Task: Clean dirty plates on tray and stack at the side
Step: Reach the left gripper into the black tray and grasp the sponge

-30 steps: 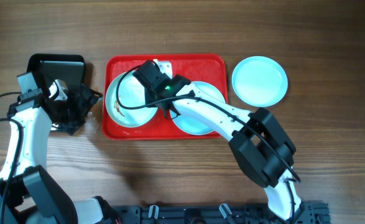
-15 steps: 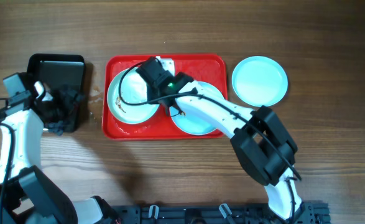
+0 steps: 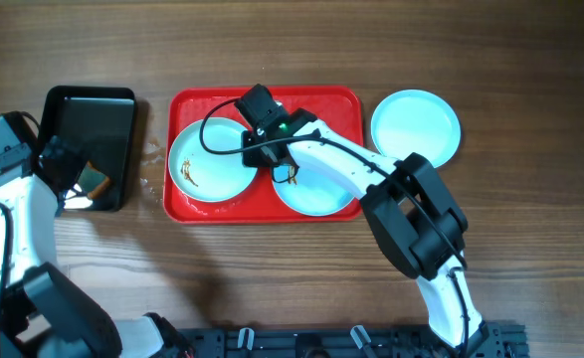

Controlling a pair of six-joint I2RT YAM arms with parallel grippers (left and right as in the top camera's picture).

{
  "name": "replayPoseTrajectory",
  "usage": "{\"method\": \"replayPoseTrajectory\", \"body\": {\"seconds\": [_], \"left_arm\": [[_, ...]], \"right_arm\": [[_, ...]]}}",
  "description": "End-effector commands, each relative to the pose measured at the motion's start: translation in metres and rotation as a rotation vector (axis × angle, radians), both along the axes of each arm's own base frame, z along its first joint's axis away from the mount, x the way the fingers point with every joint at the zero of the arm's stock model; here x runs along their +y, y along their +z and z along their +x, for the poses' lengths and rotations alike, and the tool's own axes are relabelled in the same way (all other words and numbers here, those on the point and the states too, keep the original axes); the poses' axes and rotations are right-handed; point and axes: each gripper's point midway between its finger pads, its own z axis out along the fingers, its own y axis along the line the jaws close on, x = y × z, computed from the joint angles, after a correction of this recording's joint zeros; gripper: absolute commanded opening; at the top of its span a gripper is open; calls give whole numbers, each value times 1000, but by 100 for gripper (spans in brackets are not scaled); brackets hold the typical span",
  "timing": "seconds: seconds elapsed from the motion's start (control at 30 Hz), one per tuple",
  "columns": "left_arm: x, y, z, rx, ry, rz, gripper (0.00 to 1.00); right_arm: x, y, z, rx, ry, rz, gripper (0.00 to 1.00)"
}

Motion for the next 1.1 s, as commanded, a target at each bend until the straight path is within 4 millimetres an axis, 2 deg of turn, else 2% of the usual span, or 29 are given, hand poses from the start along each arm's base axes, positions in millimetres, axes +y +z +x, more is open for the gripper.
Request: {"method": "replayPoseTrajectory", "body": {"seconds": [0.0, 0.1, 0.2, 0.33, 0.43, 0.5, 0.6, 0.63, 0.7, 0.77, 0.87, 0.93, 1.07], "left_arm": [[11, -23, 4, 71, -43, 28, 89], [14, -40, 9, 86, -50, 21, 89], [16, -44, 18, 78, -108, 46, 86], [11, -39, 26, 110, -199, 107, 91], [0, -38, 32, 186, -272, 111, 93], [4, -29, 39, 244, -275, 73, 97], [7, -9, 49, 291, -327, 65, 96], [7, -9, 48, 293, -328, 58, 96], [1, -22, 47, 306, -341, 6, 94], [-5, -44, 44, 340, -353, -51, 93], [-9, -78, 36, 416, -354, -104, 83], [-7, -82, 37, 411, -330, -109, 64], [-5, -81, 40, 399, -328, -101, 43]], "right_arm": [[1, -11, -8, 29, 26, -13, 5], [1, -11, -9, 30, 26, -14, 5], [2, -10, -8, 27, 26, -11, 5], [3, -10, -7, 23, 26, -7, 5], [4, -10, -8, 27, 30, -1, 5], [5, -9, -9, 26, 45, 1, 5], [7, -8, -8, 21, 55, 11, 5], [7, -8, -8, 20, 55, 12, 5], [7, -8, -8, 20, 55, 11, 4], [7, -8, -8, 20, 56, 11, 5], [7, -8, -7, 18, 55, 11, 5], [7, -8, -7, 18, 55, 11, 5], [7, -8, -7, 18, 54, 11, 5]]}}
